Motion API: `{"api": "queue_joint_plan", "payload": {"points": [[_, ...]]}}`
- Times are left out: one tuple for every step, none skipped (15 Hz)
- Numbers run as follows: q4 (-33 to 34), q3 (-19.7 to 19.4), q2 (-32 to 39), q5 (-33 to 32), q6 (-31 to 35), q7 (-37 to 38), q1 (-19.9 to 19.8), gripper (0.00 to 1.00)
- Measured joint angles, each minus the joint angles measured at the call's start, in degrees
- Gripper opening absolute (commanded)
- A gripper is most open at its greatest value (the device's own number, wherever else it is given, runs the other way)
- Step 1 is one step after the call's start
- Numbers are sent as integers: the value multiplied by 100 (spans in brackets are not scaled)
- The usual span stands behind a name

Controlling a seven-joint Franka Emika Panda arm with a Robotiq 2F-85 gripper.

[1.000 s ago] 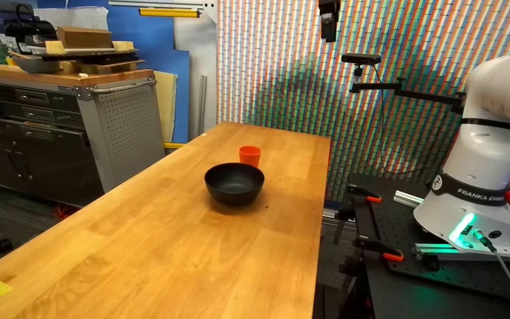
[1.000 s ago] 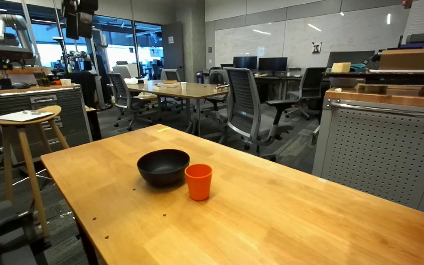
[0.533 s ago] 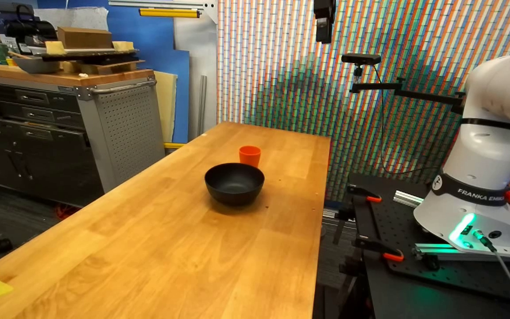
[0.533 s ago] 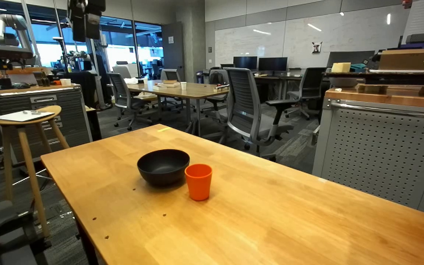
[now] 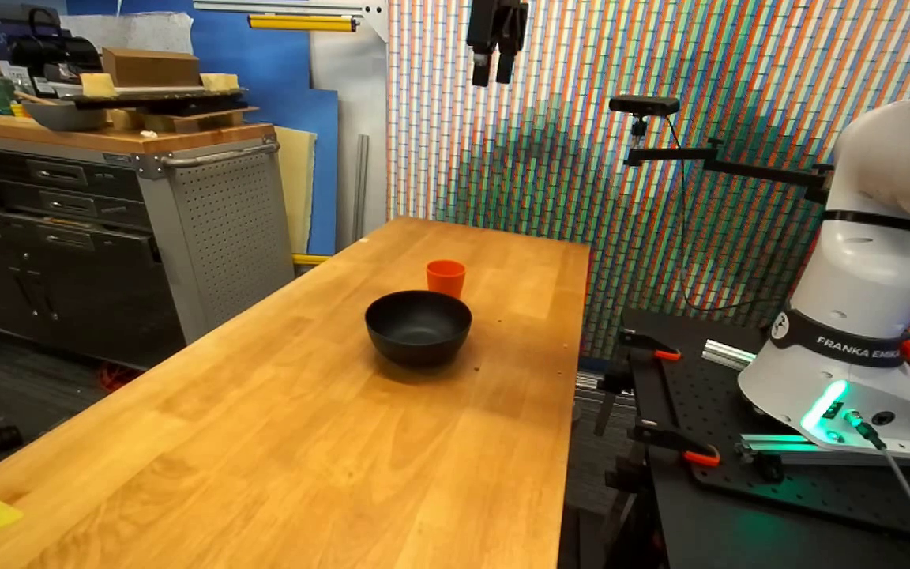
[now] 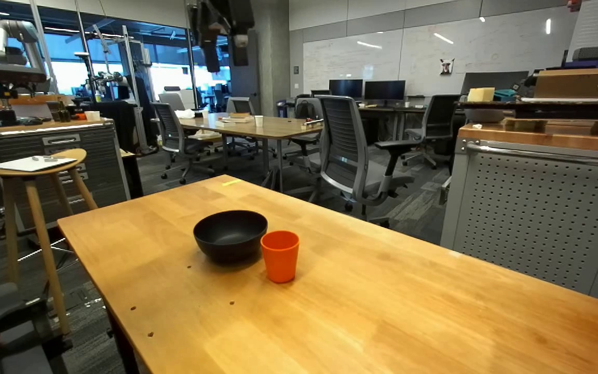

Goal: Put the cup in the bowl

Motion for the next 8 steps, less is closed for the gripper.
{"api": "queue_joint_plan", "payload": {"points": [[134, -54, 228, 0, 165, 0, -28, 100], [273, -105, 467, 0, 302, 0, -57, 100], [411, -150, 705, 0, 419, 1, -84, 100], [546, -192, 950, 1, 524, 4, -112, 100], [683, -227, 1196, 1, 608, 6, -143, 100], [809, -258, 1427, 2, 665, 11, -174, 100], [922, -292, 1651, 6, 720, 22, -200, 100], [1020, -324, 1859, 8, 742, 39, -223, 100]]}}
